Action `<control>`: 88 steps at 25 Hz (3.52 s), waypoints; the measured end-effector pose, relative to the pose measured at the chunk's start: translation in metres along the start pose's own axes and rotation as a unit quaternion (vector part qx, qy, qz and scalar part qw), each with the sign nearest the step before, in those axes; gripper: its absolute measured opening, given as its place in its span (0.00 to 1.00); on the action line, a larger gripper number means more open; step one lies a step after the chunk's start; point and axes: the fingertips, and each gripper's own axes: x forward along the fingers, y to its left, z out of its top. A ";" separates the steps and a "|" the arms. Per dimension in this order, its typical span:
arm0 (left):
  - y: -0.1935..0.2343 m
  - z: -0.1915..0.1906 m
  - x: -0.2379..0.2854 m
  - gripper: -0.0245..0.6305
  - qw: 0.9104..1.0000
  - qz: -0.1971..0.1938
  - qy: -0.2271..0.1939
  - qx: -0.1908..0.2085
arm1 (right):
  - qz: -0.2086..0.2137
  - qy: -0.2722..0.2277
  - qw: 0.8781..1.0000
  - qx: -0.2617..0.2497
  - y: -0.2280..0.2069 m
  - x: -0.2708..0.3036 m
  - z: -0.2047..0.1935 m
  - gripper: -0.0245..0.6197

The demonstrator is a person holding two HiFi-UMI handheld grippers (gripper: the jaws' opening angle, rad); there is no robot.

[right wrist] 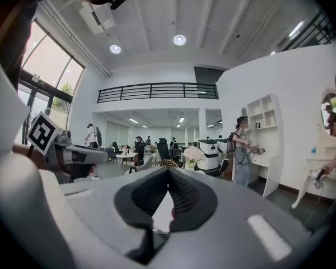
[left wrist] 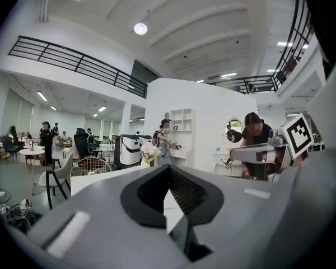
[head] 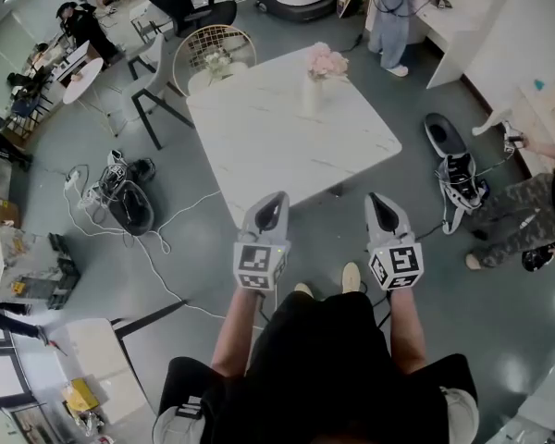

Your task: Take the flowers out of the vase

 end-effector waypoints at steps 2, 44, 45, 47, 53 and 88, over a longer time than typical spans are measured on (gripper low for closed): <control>0.001 0.000 -0.001 0.05 1.000 0.000 -0.003 0.000 | -0.003 0.000 1.000 0.007 0.000 0.001 0.000 0.04; 0.050 0.014 0.192 0.05 0.997 0.065 0.030 -0.018 | 0.099 0.023 0.995 0.012 -0.113 0.197 0.003 0.04; 0.051 0.015 0.197 0.05 0.997 0.070 0.031 -0.017 | 0.104 0.022 0.994 0.014 -0.116 0.203 0.004 0.04; 0.053 0.016 0.206 0.05 0.996 0.079 0.032 -0.014 | 0.115 0.020 0.993 0.016 -0.122 0.213 0.004 0.04; 0.055 0.020 0.226 0.05 0.994 0.107 0.036 -0.004 | 0.148 0.014 0.989 0.020 -0.136 0.237 0.005 0.04; 0.149 -0.043 0.334 0.05 0.991 0.061 0.112 -0.047 | 0.141 0.063 0.984 0.094 -0.145 0.384 -0.062 0.04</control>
